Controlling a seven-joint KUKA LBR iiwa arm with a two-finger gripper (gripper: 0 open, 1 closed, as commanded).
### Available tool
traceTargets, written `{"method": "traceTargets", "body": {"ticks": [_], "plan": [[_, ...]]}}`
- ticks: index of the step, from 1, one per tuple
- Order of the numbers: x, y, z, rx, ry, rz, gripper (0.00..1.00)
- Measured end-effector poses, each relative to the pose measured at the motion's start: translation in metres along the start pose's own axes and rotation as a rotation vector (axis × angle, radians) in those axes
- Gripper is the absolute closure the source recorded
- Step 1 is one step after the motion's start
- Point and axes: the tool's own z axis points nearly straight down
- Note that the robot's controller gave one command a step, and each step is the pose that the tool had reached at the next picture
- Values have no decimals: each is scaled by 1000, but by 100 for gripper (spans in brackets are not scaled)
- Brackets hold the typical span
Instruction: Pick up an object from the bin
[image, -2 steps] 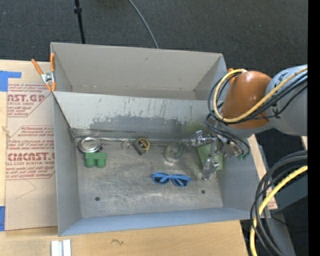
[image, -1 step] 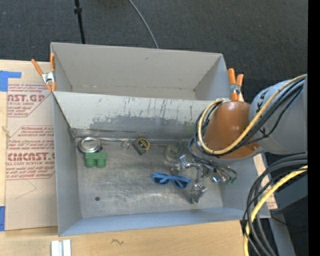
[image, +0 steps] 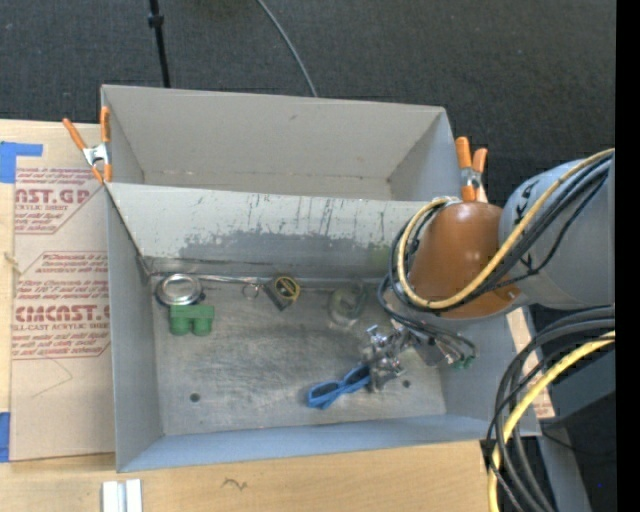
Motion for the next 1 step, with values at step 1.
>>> {"method": "traceTargets", "body": {"ticks": [1], "plan": [[-2,-18,-115,5,-12,-34,100]]}}
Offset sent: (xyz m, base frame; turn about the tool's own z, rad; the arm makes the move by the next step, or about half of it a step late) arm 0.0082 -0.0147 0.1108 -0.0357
